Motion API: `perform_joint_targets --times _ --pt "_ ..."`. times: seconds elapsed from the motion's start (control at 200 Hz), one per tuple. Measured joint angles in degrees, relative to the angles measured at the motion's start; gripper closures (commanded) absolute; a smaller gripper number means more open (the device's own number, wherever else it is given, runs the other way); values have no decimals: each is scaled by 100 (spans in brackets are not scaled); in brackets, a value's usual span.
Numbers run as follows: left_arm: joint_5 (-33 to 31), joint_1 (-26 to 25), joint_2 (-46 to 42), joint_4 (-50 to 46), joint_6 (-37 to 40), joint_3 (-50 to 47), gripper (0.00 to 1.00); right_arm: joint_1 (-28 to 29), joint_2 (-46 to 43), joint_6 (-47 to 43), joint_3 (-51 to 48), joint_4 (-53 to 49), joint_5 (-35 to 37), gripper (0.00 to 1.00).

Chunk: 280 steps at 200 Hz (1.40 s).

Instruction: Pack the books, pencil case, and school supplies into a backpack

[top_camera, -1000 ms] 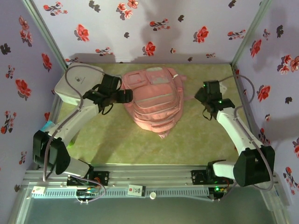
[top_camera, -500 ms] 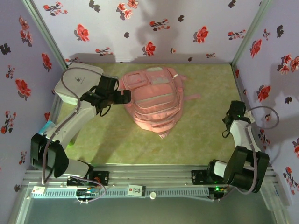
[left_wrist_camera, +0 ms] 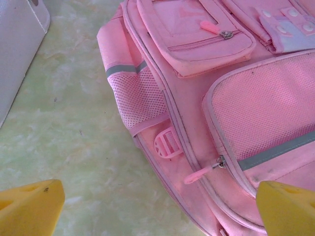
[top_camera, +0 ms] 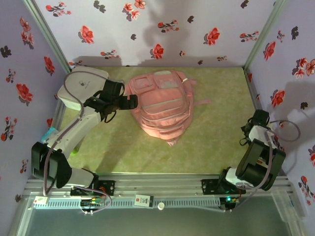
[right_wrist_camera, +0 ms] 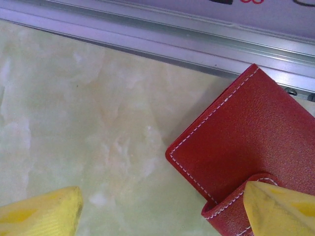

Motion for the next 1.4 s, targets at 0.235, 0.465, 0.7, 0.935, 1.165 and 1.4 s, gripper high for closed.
perform_joint_targets --times 0.235,0.465,0.7,0.935,1.165,1.4 --pt "0 0 0 -9 0 0 0 -181 267 9 0 44 4 14" --pt "0 0 0 -13 2 0 0 -201 310 50 -31 157 -79 17" --pt "0 0 0 -15 2 0 0 -59 24 398 -286 444 -461 17" --pt "0 0 0 -17 2 0 0 901 -221 1248 -417 678 -1091 18" --pt "0 0 0 -70 2 0 0 2046 31 2033 -343 1255 -1447 18" --pt "90 0 0 -107 0 2 0 3003 461 1926 289 1023 -1650 18"
